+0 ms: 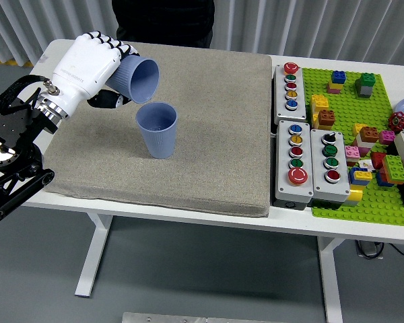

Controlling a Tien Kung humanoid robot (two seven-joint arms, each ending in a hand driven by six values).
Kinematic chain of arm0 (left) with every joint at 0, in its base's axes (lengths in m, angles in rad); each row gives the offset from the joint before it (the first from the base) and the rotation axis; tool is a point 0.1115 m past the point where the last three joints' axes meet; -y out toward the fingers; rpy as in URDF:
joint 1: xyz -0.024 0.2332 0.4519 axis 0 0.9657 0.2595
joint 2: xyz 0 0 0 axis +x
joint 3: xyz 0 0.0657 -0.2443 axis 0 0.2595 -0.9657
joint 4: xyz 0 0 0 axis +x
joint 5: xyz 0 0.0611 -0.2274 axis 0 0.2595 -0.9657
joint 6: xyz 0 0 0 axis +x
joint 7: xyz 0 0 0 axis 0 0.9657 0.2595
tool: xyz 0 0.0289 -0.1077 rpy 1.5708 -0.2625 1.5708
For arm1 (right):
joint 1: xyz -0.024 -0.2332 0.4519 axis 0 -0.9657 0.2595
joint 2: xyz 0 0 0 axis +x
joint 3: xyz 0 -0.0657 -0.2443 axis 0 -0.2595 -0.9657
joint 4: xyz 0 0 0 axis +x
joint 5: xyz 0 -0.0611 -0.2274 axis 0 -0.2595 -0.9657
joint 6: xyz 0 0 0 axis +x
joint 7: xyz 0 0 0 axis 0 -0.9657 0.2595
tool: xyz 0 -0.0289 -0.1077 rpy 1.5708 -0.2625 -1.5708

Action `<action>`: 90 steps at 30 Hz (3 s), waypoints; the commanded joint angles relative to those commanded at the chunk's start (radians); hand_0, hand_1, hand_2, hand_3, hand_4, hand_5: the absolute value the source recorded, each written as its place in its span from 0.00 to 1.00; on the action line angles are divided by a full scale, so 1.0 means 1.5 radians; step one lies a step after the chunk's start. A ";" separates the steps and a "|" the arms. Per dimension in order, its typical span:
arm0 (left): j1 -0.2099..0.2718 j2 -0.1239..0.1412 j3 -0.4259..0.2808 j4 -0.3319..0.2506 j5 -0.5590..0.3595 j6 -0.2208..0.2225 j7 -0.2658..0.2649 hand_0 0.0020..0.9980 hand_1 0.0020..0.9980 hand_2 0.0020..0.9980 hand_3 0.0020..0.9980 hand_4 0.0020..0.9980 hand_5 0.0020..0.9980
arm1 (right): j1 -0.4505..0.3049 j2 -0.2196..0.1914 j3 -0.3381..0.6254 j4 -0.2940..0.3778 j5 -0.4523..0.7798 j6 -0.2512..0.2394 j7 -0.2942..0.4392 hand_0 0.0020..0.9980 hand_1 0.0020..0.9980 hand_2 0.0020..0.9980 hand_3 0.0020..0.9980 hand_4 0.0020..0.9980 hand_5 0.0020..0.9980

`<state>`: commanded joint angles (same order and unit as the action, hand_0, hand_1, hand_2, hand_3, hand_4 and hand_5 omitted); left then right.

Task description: Pick cup pour cup place

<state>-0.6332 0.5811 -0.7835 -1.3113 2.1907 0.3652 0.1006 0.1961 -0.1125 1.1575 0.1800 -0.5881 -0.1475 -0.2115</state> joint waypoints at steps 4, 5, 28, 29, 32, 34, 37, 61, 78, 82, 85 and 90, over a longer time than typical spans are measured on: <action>0.011 -0.006 -0.016 0.002 -0.063 0.005 -0.001 0.59 0.53 0.55 0.55 0.81 0.17 | 0.000 0.000 0.002 0.000 -0.002 0.000 0.000 0.72 0.69 0.73 0.70 0.32 0.29; 0.013 -0.007 -0.020 0.002 -0.077 0.007 -0.003 0.59 0.53 0.55 0.55 0.81 0.17 | 0.000 0.000 0.002 0.000 -0.002 0.000 -0.001 0.72 0.69 0.73 0.70 0.32 0.29; 0.099 -0.111 -0.165 0.066 -0.703 0.045 -0.110 0.59 0.54 0.56 0.55 0.80 0.18 | -0.008 0.003 0.009 0.000 -0.019 0.000 -0.004 0.72 0.69 0.73 0.70 0.33 0.29; 0.102 -0.113 -0.166 0.069 -0.728 0.044 -0.112 0.59 0.54 0.56 0.55 0.80 0.18 | -0.008 0.003 0.009 0.000 -0.019 0.000 -0.004 0.72 0.69 0.73 0.70 0.33 0.29; 0.111 -0.122 -0.168 0.086 -0.809 0.037 -0.125 0.59 0.54 0.57 0.55 0.80 0.18 | -0.009 0.002 0.008 0.000 -0.020 0.000 -0.004 0.72 0.69 0.73 0.70 0.33 0.29; 0.116 -0.127 -0.169 0.094 -0.857 0.034 -0.132 0.59 0.54 0.57 0.55 0.80 0.18 | -0.009 0.002 0.007 0.000 -0.019 0.000 -0.004 0.72 0.69 0.73 0.70 0.33 0.29; 0.123 -0.135 -0.166 0.103 -0.917 0.026 -0.142 0.59 0.54 0.57 0.55 0.80 0.19 | -0.009 0.001 0.007 0.000 -0.019 0.001 -0.003 0.72 0.69 0.73 0.70 0.33 0.29; 0.159 -0.204 -0.132 0.168 -0.885 0.080 -0.220 0.60 0.55 0.59 0.55 0.80 0.21 | -0.004 0.004 0.004 0.000 -0.015 -0.002 -0.004 0.72 0.69 0.73 0.70 0.33 0.29; 0.167 -0.210 -0.119 0.197 -0.910 0.061 -0.246 0.61 0.57 0.61 0.56 0.79 0.21 | -0.003 0.004 0.006 0.000 -0.015 -0.002 -0.004 0.72 0.69 0.73 0.70 0.32 0.29; 0.169 -0.210 -0.120 0.198 -0.910 0.040 -0.246 0.61 0.57 0.61 0.56 0.79 0.21 | -0.003 0.005 0.006 0.000 -0.016 -0.002 -0.004 0.72 0.69 0.73 0.70 0.32 0.29; 0.170 -0.210 -0.121 0.199 -0.906 0.026 -0.248 0.63 0.61 0.66 0.69 0.80 0.20 | -0.003 0.005 0.007 0.000 -0.017 -0.002 -0.004 0.72 0.69 0.73 0.70 0.32 0.29; 0.173 -0.208 -0.123 0.201 -0.907 0.019 -0.248 0.65 0.62 0.70 0.76 0.81 0.20 | -0.003 0.005 0.007 0.000 -0.017 -0.002 -0.004 0.72 0.69 0.73 0.70 0.32 0.29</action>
<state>-0.3737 0.2689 -0.9685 -1.0095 0.8304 0.3941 -0.2712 0.1910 -0.1051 1.1679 0.1800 -0.6141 -0.1504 -0.2182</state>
